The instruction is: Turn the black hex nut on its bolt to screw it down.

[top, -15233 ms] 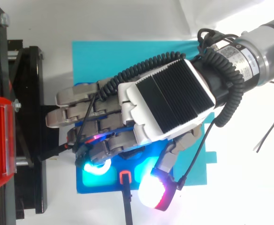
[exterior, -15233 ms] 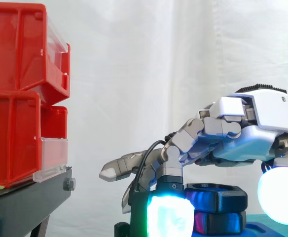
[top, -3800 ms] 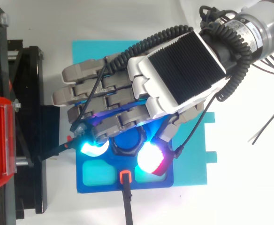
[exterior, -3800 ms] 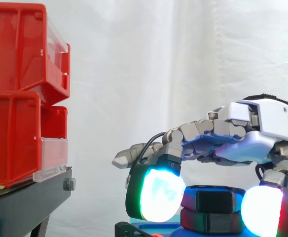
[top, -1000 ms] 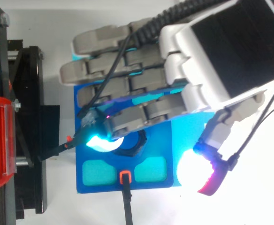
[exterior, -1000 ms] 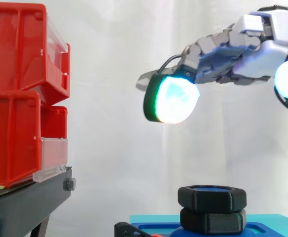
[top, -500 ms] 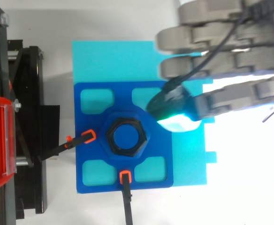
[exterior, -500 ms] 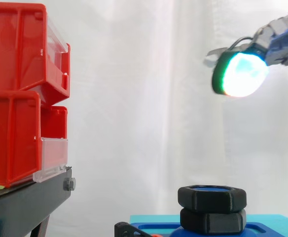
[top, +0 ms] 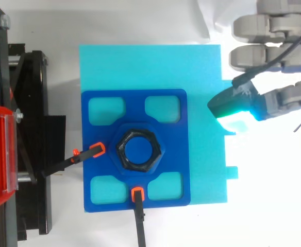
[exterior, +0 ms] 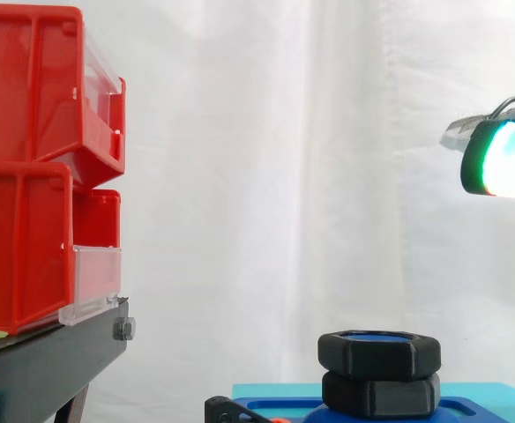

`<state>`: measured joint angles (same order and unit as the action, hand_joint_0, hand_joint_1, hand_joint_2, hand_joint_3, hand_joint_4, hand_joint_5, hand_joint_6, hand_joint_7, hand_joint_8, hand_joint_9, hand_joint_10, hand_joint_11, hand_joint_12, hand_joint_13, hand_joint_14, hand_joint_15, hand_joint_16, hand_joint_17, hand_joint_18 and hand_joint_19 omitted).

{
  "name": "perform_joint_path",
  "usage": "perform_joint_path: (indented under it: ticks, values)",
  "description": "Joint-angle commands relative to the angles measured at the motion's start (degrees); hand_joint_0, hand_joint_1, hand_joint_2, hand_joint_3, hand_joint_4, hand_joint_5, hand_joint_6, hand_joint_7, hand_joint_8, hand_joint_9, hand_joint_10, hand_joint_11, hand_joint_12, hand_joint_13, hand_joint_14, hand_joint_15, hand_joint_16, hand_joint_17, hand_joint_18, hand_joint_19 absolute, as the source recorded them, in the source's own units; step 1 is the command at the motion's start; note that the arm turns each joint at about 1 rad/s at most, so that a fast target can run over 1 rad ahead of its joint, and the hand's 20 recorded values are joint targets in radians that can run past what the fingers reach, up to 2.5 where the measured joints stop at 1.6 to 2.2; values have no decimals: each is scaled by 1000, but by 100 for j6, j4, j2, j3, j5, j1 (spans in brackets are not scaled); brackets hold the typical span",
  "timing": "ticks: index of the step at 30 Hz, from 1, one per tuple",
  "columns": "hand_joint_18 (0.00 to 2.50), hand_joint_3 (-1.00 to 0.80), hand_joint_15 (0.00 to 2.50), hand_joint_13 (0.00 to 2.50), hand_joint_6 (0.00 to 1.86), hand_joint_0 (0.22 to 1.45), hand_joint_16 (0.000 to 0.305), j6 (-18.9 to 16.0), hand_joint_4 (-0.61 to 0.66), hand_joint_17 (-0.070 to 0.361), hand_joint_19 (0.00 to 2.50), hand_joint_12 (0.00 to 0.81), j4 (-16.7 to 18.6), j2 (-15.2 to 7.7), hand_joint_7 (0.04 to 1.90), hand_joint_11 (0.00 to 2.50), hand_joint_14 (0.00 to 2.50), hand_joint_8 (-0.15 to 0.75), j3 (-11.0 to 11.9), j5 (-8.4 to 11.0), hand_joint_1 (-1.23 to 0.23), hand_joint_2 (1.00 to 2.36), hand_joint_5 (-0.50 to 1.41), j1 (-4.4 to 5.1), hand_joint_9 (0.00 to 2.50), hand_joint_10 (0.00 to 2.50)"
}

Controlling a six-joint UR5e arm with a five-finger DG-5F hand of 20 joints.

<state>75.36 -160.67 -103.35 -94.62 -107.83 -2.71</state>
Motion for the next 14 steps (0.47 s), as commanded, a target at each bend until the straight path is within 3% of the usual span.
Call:
perform_joint_path:
  ticks: [1,6,10,14]
  values:
    - [0,-500,0,0,500,425,53,-249,91,119,135,369,-8,-89,500,0,0,228,-12,113,-466,1000,-218,16,111,0]
    - [0,-500,0,0,500,423,53,-1234,65,119,174,368,-52,-273,500,0,0,221,-3,386,-446,1000,-220,25,68,0]
    - [0,-500,0,0,500,427,52,-2491,34,117,178,366,-61,-273,500,0,0,217,-12,746,-447,1000,-219,43,65,0]
    - [0,-500,0,0,500,428,52,-2877,40,117,184,365,-61,-265,536,0,0,217,-12,931,-443,1000,-220,51,56,0]
